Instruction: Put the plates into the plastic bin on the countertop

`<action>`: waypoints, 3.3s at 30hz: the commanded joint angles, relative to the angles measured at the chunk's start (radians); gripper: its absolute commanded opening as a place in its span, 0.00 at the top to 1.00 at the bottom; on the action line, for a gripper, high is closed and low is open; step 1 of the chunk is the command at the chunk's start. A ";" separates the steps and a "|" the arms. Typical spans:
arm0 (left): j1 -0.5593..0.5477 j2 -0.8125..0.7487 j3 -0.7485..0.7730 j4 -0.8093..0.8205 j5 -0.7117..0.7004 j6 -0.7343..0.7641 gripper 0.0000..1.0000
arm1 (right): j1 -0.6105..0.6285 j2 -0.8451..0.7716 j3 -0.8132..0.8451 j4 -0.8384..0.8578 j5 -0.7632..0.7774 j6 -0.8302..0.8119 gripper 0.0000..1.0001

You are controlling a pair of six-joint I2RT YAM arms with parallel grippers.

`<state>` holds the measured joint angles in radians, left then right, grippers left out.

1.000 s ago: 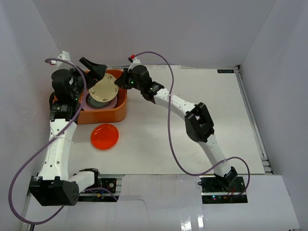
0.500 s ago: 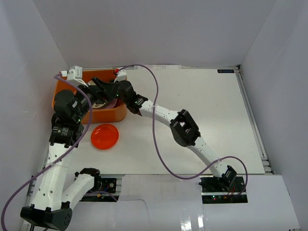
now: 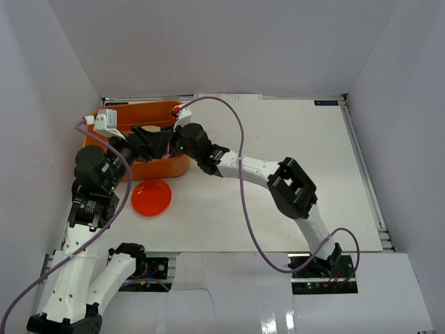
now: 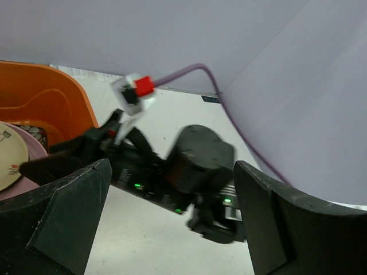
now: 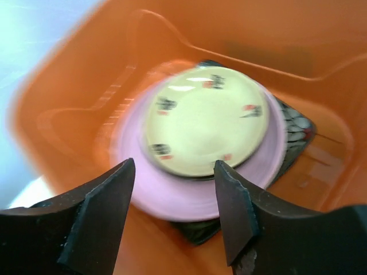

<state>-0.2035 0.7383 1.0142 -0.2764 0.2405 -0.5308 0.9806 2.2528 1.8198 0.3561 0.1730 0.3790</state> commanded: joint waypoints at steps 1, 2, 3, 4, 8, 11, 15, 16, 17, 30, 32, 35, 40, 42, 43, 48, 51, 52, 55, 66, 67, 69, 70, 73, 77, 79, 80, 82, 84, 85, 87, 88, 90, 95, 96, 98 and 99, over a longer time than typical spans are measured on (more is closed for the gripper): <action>-0.014 -0.019 -0.017 0.000 -0.023 0.011 0.02 | -0.014 -0.285 -0.202 0.107 -0.076 0.012 0.35; -0.019 -0.023 -0.025 -0.001 -0.024 0.012 0.02 | -0.013 -0.329 -0.274 0.109 -0.084 0.026 0.35; -0.022 -0.031 -0.048 -0.003 -0.024 0.012 0.02 | -0.014 -0.413 -0.418 0.110 -0.086 0.038 0.35; -0.022 -0.037 -0.058 -0.009 -0.021 0.012 0.02 | -0.014 -0.453 -0.491 0.112 -0.079 0.056 0.35; -0.030 -0.071 -0.118 -0.027 -0.021 0.022 0.02 | -0.013 -0.562 -0.720 0.136 -0.076 0.119 0.33; -0.030 -0.085 -0.141 -0.032 -0.010 0.029 0.02 | -0.010 -0.602 -0.795 0.142 -0.076 0.136 0.27; -0.036 -0.108 -0.140 -0.033 -0.029 0.064 0.02 | 0.018 -0.578 -0.908 0.176 -0.058 0.286 0.19; -0.039 -0.108 -0.135 -0.033 -0.041 0.071 0.02 | 0.027 -0.563 -0.927 0.200 -0.056 0.329 0.20; -0.042 -0.108 -0.132 -0.032 -0.046 0.075 0.02 | 0.047 -0.527 -0.945 0.268 -0.049 0.378 0.20; -0.097 -0.252 -0.298 0.035 -0.174 0.127 0.02 | 0.173 -0.055 -0.620 0.339 -0.032 0.699 0.48; -0.103 -0.273 -0.307 0.036 -0.185 0.137 0.02 | 0.171 -0.013 -0.578 0.325 0.002 0.736 0.50; -0.117 -0.289 -0.319 0.028 -0.214 0.144 0.02 | 0.168 0.005 -0.562 0.320 0.025 0.794 0.57; -0.140 -0.303 -0.319 0.016 -0.274 0.129 0.02 | 0.171 -0.044 -0.597 0.314 0.054 0.776 0.91; -0.145 -0.309 -0.319 0.016 -0.273 0.118 0.02 | 0.171 -0.085 -0.681 0.346 0.071 0.740 0.92; -0.148 -0.309 -0.318 0.014 -0.279 0.117 0.02 | 0.173 -0.110 -0.712 0.359 0.075 0.730 0.92; -0.160 -0.323 -0.292 -0.007 -0.386 0.069 0.02 | 0.168 -0.355 -0.887 0.402 0.013 0.592 0.92; -0.168 -0.326 -0.224 -0.003 -0.397 0.042 0.02 | 0.168 -0.547 -0.981 0.326 0.005 0.494 0.92; -0.175 -0.324 -0.204 0.000 -0.399 0.026 0.02 | 0.167 -0.629 -0.988 0.289 0.032 0.448 0.92; -0.178 -0.324 -0.140 0.026 -0.394 0.019 0.02 | 0.153 -0.723 -0.975 0.233 0.048 0.381 0.92; -0.178 -0.430 -0.218 0.121 -0.478 0.074 0.02 | 0.012 -0.306 -0.292 0.097 0.077 0.091 0.92; -0.178 -0.428 -0.233 0.126 -0.489 0.075 0.02 | 0.009 -0.259 -0.221 0.061 0.083 0.072 0.92; -0.177 -0.427 -0.284 0.137 -0.518 0.084 0.02 | 0.003 -0.117 -0.007 0.025 0.101 0.003 0.92; -0.177 -0.424 -0.298 0.141 -0.550 0.086 0.02 | 0.000 -0.069 0.075 -0.008 0.108 -0.017 0.92; -0.177 -0.401 -0.299 0.118 -0.569 0.086 0.02 | -0.019 0.088 0.309 -0.092 0.112 -0.032 0.92; -0.177 -0.402 -0.304 0.120 -0.581 0.091 0.02 | -0.028 0.209 0.438 -0.098 0.118 -0.028 0.92; -0.175 -0.399 -0.305 0.121 -0.581 0.086 0.02 | -0.028 0.238 0.447 -0.100 0.108 -0.009 0.92; -0.175 -0.399 -0.304 0.118 -0.587 0.083 0.02 | -0.028 0.241 0.441 -0.095 0.102 -0.003 0.92; -0.175 -0.396 -0.304 0.117 -0.593 0.071 0.02 | -0.026 0.246 0.420 -0.075 0.094 0.018 0.92; -0.175 -0.389 -0.307 0.114 -0.596 0.066 0.02 | -0.028 0.248 0.418 -0.051 0.094 0.031 0.85; -0.174 -0.387 -0.309 0.114 -0.593 0.068 0.02 | -0.028 0.246 0.427 -0.048 0.094 0.035 0.78; -0.174 -0.370 -0.309 0.115 -0.578 0.071 0.02 | -0.028 0.229 0.426 -0.042 0.094 0.044 0.54; -0.174 -0.366 -0.305 0.111 -0.578 0.075 0.02 | -0.028 0.217 0.423 -0.036 0.092 0.046 0.49; -0.174 -0.358 -0.301 0.105 -0.590 0.077 0.02 | -0.026 0.164 0.379 -0.025 0.083 0.044 0.39; -0.157 -0.353 -0.304 0.097 -0.613 0.077 0.02 | -0.028 -0.023 0.205 0.043 0.062 0.024 0.33; -0.154 -0.341 -0.302 0.095 -0.613 0.075 0.02 | -0.028 -0.056 0.135 0.049 0.060 0.020 0.33; -0.149 -0.321 -0.301 0.088 -0.607 0.075 0.02 | -0.026 -0.160 0.051 0.082 0.054 0.018 0.33; -0.148 -0.297 -0.293 0.082 -0.607 0.072 0.02 | -0.028 -0.198 -0.046 0.098 0.049 0.012 0.33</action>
<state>-0.3611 0.3958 0.7067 -0.1677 -0.3588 -0.4572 0.9512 2.2337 1.8851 0.3042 0.2321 0.4133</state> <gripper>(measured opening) 0.978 0.671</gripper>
